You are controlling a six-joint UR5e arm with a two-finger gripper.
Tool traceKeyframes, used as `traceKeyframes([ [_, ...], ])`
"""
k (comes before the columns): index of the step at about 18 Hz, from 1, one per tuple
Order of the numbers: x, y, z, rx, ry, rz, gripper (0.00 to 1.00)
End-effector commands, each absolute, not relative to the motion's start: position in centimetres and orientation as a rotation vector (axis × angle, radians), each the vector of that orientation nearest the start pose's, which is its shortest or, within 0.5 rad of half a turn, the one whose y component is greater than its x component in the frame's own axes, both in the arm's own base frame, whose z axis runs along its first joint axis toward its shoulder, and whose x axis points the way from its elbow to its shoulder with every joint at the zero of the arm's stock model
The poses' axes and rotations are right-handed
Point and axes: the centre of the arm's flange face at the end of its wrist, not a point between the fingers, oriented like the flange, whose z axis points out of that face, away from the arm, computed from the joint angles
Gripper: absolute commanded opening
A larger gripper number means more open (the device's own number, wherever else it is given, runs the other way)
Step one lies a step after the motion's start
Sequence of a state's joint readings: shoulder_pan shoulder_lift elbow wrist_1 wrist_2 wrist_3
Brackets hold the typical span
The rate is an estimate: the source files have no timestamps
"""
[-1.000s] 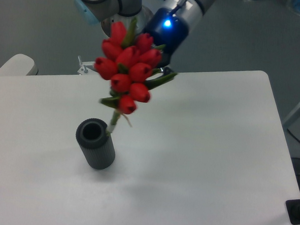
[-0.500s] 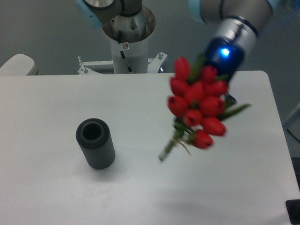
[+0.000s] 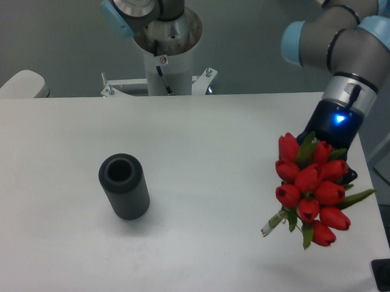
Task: Pick up the flowers from the vase
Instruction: 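Carry the held tulips away from the vase and lower them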
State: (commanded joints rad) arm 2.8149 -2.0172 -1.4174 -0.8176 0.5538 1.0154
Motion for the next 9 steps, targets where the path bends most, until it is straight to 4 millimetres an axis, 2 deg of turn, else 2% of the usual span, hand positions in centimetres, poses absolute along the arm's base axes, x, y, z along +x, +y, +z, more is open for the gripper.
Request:
traceKeyframes([
  [9, -56.88, 41.75, 42.0, -2.066, 0.044, -0.049, 0.33],
])
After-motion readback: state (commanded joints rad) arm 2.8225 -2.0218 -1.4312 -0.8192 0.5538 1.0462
